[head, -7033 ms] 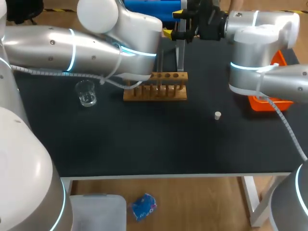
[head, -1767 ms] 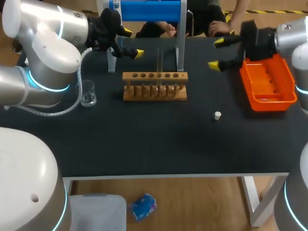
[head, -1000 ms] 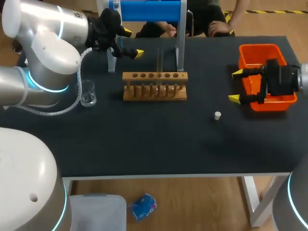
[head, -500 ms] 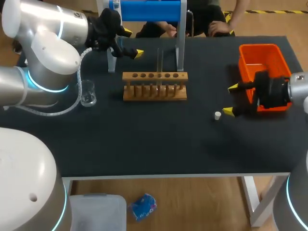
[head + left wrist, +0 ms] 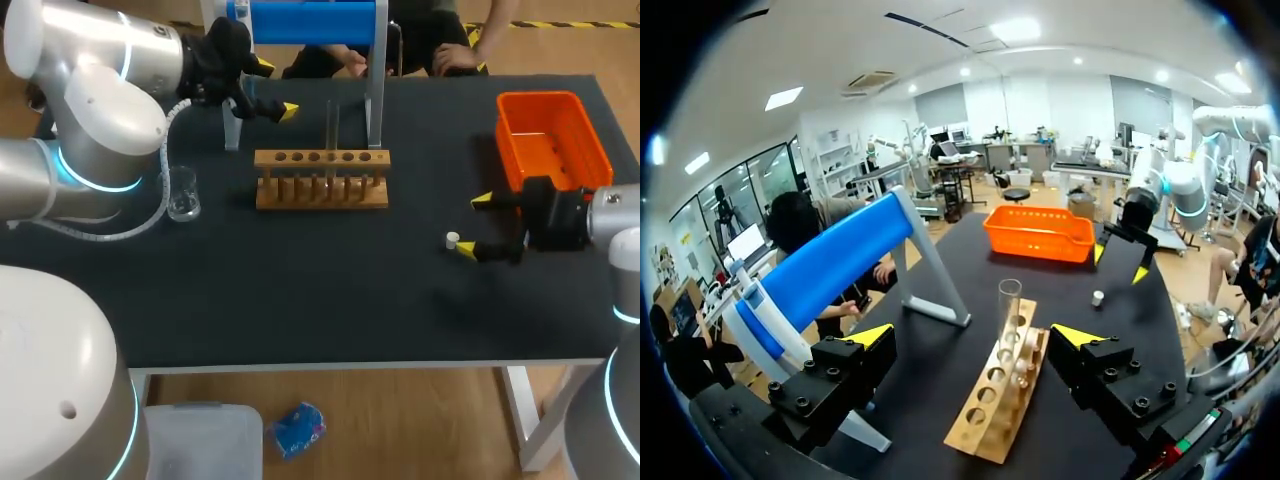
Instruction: Invert the test tube, pick up the pipette, mount the tip to pipette, aspirate from beaker and dispense into the tube, eject the tip, return the pipette, and cap with the stopper.
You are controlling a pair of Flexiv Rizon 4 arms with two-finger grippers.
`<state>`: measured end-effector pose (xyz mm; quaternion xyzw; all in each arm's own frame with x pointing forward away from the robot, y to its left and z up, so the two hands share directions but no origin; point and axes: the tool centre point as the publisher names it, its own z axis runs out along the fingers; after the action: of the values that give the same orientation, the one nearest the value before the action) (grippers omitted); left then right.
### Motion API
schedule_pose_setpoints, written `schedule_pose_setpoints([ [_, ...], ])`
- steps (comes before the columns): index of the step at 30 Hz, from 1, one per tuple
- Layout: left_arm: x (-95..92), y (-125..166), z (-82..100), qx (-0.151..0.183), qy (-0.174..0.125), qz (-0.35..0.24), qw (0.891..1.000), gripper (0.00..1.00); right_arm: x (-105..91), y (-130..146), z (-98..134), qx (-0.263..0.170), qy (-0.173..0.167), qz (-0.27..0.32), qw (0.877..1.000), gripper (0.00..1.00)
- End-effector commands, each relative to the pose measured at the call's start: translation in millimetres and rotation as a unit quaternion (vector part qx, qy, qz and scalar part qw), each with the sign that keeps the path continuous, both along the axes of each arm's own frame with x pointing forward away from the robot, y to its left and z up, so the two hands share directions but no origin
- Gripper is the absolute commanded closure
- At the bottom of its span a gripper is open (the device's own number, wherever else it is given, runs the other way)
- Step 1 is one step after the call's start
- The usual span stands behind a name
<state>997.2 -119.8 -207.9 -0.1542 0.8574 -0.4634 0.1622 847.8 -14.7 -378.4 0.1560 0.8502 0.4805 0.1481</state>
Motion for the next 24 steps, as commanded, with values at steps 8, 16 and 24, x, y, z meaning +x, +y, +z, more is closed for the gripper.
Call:
schedule_pose_setpoints([
  [8, 0.4, 0, 0.3, 0.001, 0.001, -0.001, 1.0, 0.0, -4.6, 5, -13, 0.01, 0.017, -0.002, 1.0, 0.0],
  [16, 0.4, 0, 0.3, 0.001, 0.001, -0.001, 1.0, 0.0, -2.7, 6, -22, 0.009, 0.031, -0.002, 0.999, 0.13],
  [24, 0.4, 0, 0.3, 0.001, 0.001, -0.001, 1.0, 0.0, 3.3, 10, -37, -0.001, 0.042, 0.001, 0.999, 0.13],
])
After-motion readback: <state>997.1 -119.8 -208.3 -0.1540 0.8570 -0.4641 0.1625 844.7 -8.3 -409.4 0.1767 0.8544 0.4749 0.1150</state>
